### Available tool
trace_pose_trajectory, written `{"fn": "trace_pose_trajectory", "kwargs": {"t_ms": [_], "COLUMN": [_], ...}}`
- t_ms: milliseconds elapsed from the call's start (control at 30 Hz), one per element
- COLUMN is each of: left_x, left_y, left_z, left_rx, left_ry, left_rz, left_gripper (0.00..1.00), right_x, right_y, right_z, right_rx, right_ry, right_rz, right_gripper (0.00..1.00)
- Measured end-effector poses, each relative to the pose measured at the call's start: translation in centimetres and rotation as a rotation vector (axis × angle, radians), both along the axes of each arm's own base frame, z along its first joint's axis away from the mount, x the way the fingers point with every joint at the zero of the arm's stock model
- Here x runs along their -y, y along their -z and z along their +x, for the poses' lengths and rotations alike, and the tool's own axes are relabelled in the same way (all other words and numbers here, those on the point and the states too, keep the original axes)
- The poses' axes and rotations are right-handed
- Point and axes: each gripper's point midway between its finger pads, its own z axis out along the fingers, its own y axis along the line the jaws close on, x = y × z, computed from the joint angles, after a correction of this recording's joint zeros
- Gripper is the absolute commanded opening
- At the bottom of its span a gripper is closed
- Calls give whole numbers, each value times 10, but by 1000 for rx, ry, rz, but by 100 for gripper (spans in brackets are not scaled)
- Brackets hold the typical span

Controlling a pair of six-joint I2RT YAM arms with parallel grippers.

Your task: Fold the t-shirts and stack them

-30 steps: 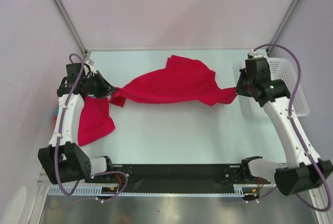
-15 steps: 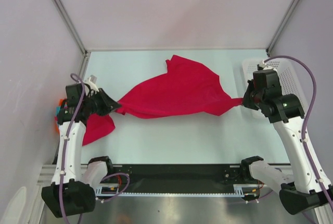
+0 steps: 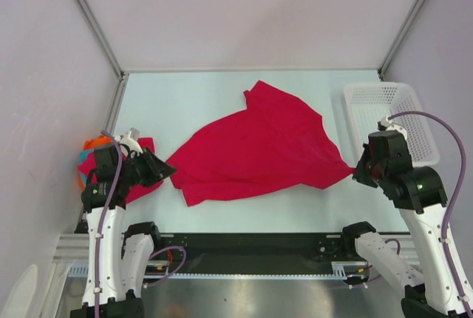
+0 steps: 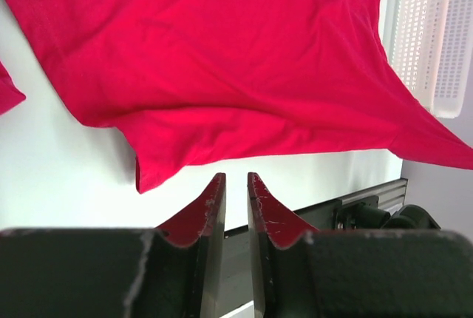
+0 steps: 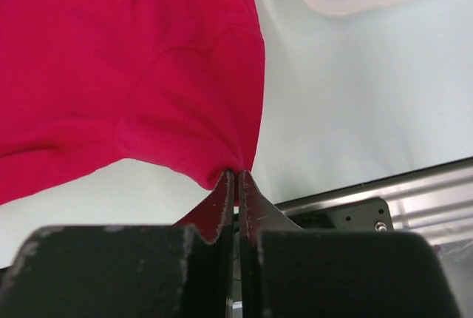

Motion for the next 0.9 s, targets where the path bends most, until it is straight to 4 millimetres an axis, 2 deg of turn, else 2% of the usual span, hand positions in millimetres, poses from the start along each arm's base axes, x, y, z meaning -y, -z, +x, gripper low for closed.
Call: {"fn": "trace_pose_trajectory", "kwargs": {"t_ms": [67,133,233,267,467,667,900], "left_x": [1,1,2,2,2,0,-19], "left_y": [1,5,12,13,14,21,41], "left_z": [-4,-6,-9,-10,-12,-12,16], "left_rx": [-1,-12,-38,-43,-39,-61,-170], "left_ry": [2,1,1,1,-1,-17,-89], "left_rz": [-2,-5,-9,-10,-9,-4,51], "left_gripper": [23,23,24,24,28,32,36], "right_x": [2,4,2,2,-5,-11,-17], "right_y": [4,8,9,9,9,-3,-10], "right_z": [-8,-14,-16,-16,-16,-15,-9], "right_rx": [-12,-27,-37,-40,-47,-19,-23], "right_ry": [4,5,4,0,-22,-40,-61], "right_rz": [-2,-4,4,7,36,65,83], "right_gripper": [1,12,16,22,28,29,29]}}
